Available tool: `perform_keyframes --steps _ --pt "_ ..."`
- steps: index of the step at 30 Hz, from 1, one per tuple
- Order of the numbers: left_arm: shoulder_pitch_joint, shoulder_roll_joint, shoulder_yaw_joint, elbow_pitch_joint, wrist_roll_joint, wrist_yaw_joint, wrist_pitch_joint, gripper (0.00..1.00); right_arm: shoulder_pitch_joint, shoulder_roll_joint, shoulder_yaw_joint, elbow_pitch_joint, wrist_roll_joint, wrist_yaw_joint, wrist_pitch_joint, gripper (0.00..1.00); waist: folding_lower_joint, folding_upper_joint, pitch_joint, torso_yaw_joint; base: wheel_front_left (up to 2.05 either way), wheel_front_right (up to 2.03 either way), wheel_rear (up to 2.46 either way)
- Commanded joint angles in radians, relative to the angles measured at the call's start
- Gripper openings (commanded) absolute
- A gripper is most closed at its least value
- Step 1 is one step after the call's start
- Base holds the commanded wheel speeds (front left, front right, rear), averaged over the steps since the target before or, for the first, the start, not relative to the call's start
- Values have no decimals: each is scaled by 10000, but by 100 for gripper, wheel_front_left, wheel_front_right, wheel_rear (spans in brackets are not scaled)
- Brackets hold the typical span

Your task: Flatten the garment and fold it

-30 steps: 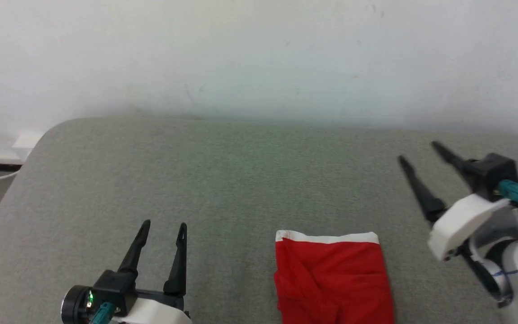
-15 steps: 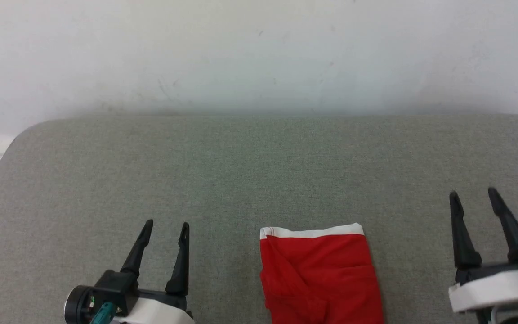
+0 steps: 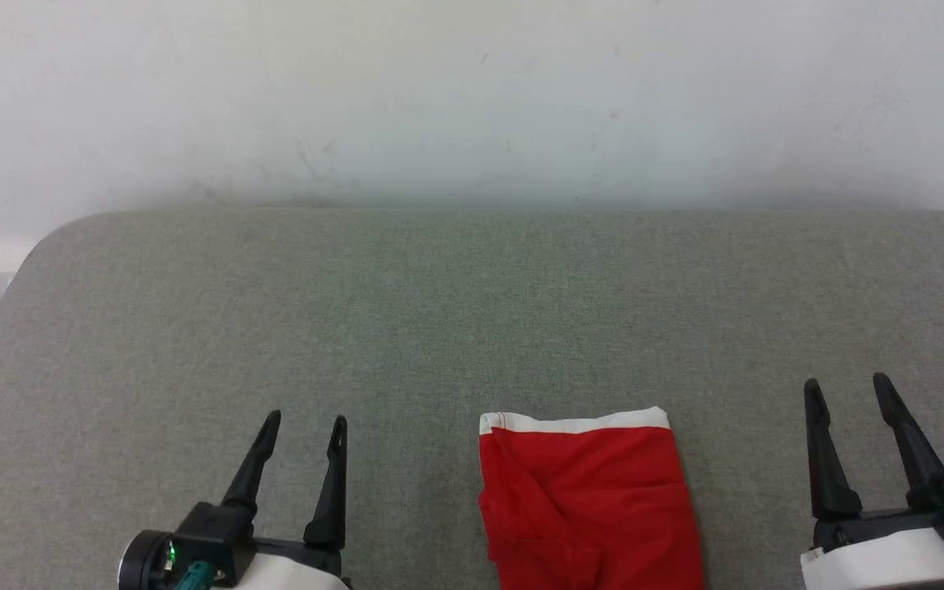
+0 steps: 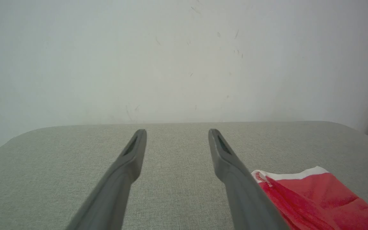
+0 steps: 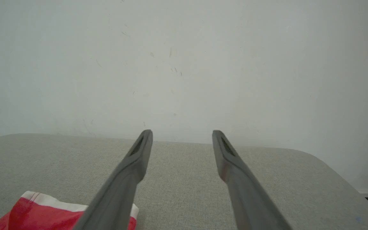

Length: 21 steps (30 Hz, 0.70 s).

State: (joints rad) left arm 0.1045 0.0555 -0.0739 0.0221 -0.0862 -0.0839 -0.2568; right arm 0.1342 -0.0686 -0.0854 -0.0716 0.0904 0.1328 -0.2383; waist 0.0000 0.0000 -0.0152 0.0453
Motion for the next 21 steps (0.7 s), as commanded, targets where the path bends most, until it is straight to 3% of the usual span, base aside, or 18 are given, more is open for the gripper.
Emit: perform_keyframes --steps 1,12,15,21 --pt "45 -44 -24 11 88 52 -49 100 83 -13 55 2 51 -21 -4 100 0 0 12 6 0 0 0" --pt "-120 -48 -58 -30 84 -18 -49 100 1 -386 213 -10 619 -21 374 100 0 0 165 119 0 0 0" --pt "-156 -49 -75 -37 90 -27 -49 100 -33 -771 674 -21 1431 -21 1327 100 0 0 308 176 0 0 0" --pt "-372 -51 -170 18 85 -61 -49 100 -192 -1836 1659 -296 3830 -21 4647 100 0 0 773 397 0 0 0"
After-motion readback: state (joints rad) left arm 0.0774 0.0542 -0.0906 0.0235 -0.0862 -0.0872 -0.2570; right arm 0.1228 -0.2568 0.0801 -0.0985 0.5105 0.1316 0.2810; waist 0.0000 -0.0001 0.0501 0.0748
